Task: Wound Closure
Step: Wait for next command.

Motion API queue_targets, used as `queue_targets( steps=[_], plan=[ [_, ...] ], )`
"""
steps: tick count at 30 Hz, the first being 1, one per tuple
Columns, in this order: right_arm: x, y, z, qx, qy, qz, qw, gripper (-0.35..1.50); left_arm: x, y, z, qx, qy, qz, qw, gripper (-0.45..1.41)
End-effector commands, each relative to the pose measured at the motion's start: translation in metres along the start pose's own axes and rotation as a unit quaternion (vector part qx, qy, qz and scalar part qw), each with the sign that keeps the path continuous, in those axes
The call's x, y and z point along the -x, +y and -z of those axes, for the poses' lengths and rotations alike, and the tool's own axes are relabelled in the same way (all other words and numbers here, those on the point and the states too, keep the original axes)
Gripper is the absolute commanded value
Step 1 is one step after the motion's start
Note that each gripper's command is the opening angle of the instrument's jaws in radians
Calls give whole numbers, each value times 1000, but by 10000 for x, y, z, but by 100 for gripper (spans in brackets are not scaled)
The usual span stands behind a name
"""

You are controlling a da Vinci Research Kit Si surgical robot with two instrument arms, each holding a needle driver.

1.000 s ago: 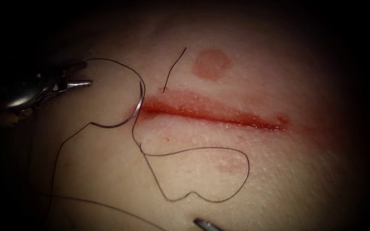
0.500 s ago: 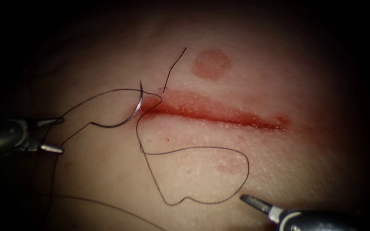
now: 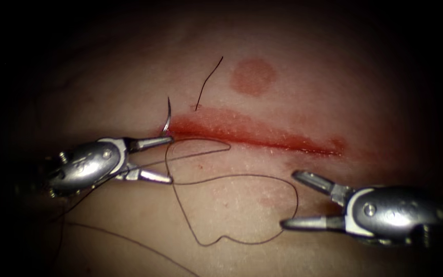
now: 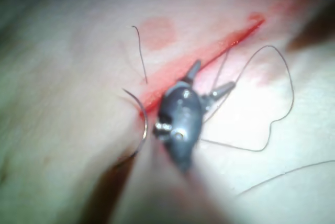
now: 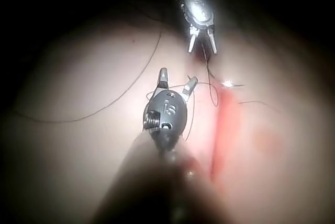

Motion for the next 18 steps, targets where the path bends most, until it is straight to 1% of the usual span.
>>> queue_targets(
  steps=[1, 4, 6, 12, 14, 18],
  plan=[
    [-3, 6, -5, -13, 9, 16, 1000, 135, 4, -5, -10, 11, 7, 0, 1000, 68],
    [-9, 16, -4, -24, 17, 34, 999, 140, 1, -9, -7, 23, 15, -1, 1000, 67],
    [-13, 26, -3, -36, 23, 66, 997, 143, -1, -12, 4, 38, 24, 0, 999, 66],
    [-13, 26, -5, -81, -9, 95, 992, 125, 1, -11, 25, 51, 27, -1, 998, 66],
    [-13, 26, -7, -89, -17, 98, 991, 123, 2, -10, 29, 53, 26, -2, 998, 66],
    [-13, 26, -9, -90, -19, 100, 991, 123, 3, -8, 34, 56, 27, -2, 998, 66]
  ],
)
